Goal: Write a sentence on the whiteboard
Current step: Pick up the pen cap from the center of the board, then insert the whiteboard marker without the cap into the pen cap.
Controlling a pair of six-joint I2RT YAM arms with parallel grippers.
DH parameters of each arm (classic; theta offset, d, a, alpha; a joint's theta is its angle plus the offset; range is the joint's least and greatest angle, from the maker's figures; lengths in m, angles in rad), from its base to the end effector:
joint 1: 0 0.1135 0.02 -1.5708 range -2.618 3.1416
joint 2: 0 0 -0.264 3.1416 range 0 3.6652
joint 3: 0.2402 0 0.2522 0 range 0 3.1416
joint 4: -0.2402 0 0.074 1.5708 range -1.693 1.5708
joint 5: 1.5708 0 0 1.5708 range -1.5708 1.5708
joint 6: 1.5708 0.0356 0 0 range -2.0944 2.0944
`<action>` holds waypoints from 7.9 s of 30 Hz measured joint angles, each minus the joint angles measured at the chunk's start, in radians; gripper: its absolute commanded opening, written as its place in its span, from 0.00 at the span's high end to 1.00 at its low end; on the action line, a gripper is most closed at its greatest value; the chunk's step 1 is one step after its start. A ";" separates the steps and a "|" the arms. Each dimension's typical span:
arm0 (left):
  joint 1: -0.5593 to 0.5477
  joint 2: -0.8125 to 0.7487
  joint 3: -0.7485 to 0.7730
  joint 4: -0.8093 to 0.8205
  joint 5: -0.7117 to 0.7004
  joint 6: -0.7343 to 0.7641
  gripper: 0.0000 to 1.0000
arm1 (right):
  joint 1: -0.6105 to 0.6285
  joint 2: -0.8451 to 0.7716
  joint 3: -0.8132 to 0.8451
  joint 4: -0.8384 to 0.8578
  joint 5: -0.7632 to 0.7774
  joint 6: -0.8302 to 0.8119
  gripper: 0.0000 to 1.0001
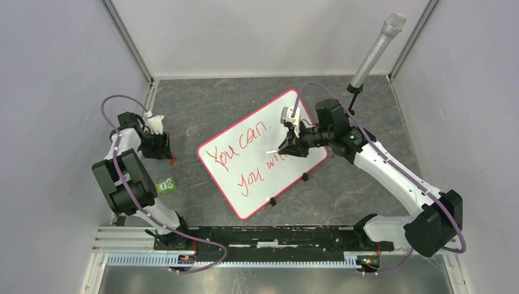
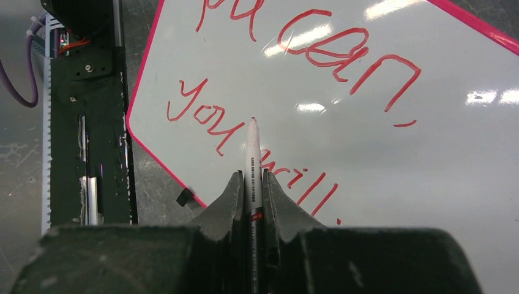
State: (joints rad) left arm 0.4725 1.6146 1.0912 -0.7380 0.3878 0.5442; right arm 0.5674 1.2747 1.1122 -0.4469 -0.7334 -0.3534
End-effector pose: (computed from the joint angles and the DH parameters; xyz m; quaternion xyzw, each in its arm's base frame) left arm 0.2789 0.1274 0.2049 0.0644 0.9679 -0.0927 0.2247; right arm 0.2206 0.1688 0.3281 -0.5163 0.6679 0.3622 0.3952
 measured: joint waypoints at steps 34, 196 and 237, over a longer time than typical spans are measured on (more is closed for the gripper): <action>-0.134 -0.161 0.157 -0.090 -0.042 -0.012 0.98 | 0.000 -0.056 0.020 -0.018 0.066 0.056 1.00; -1.326 -0.485 0.356 -0.294 -0.034 0.185 0.98 | 0.007 -0.107 0.012 0.256 -0.300 0.524 1.00; -1.332 -0.512 0.283 -0.239 -0.126 0.196 0.98 | 0.066 -0.109 0.051 0.130 -0.119 0.395 1.00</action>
State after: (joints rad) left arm -0.8600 1.1030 1.3746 -0.9768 0.2623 0.7406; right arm 0.6334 1.1656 1.1629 -0.3168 -0.8520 0.0418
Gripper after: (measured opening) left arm 0.055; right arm 0.150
